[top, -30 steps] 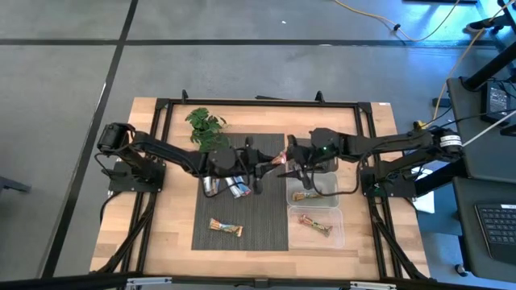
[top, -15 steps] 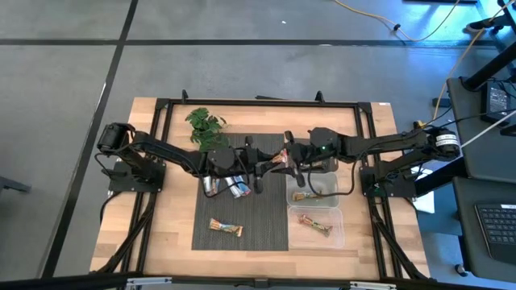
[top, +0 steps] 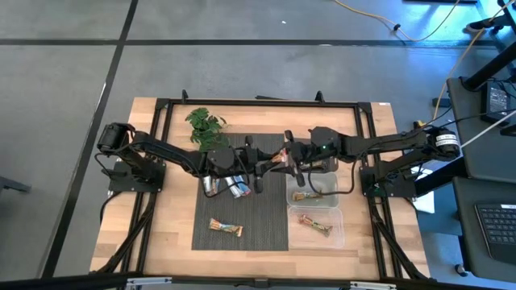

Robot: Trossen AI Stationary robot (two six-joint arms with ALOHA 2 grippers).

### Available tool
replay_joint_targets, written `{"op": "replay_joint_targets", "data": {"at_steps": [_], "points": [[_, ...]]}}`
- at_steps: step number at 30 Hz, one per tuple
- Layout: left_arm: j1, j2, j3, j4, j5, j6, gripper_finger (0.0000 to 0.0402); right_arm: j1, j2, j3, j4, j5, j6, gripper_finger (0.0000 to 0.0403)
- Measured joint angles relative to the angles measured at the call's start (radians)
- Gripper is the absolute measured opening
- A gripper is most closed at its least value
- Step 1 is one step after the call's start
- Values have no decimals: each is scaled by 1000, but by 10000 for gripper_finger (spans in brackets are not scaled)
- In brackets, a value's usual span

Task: Pick and place Granola Bars by type
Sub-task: Put the red granola bar into the transparent bin

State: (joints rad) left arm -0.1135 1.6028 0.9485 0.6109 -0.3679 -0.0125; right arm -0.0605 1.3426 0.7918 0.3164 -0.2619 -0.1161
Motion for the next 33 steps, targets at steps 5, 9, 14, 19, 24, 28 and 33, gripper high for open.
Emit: {"op": "replay_joint_targets", "data": {"at_steps": [5,9,14,19,24,28,33], "points": [[0,0,0,-1,0,24,71,0,0,0,-4,0,6,192],[0,0,0,-1,1,26,68,0,0,0,-10,2,5,148],[0,0,0,0,0,36,72,0,-1,0,-16,2,-1,85],[0,0,0,0,-17,51,80,0,-1,0,-18,2,4,75],[-3,0,0,-8,-31,73,111,1,-1,0,-48,46,5,76],[-18,-17,0,-52,-65,161,143,1,-1,0,-92,105,3,67],[-53,-43,0,-143,-204,150,160,1,-18,0,-126,111,6,71]]}}
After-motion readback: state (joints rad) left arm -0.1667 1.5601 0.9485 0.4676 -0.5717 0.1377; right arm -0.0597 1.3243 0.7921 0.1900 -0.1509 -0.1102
